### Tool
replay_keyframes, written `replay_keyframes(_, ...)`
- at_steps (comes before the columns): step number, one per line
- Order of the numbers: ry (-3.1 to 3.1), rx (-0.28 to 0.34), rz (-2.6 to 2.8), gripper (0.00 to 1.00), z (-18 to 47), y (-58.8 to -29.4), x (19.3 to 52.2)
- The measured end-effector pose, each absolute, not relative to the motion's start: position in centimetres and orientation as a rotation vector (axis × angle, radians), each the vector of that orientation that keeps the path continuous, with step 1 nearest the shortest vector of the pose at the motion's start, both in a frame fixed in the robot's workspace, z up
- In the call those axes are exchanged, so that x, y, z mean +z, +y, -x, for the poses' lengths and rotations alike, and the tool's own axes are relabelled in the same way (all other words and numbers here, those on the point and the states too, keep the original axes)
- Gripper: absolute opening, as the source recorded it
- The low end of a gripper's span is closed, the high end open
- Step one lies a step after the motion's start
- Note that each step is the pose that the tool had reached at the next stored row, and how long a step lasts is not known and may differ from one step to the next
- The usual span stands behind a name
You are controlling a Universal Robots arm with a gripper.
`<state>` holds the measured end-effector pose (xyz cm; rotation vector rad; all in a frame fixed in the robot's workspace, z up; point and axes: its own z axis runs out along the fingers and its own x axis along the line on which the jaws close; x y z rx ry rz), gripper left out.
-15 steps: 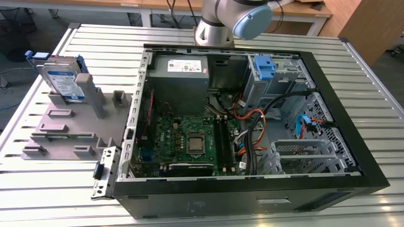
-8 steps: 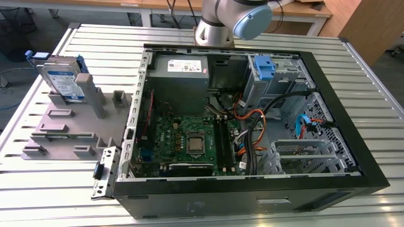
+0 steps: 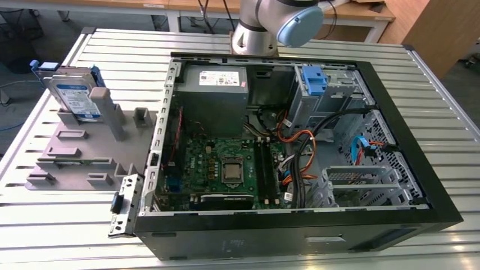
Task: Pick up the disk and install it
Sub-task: 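Pick up the disk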
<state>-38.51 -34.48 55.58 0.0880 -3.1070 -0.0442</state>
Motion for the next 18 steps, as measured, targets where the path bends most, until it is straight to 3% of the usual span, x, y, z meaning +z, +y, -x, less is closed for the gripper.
replay_keyframes(18, -3.103, -0.043, -0.168, 0.11, 38.51, -34.49, 55.53)
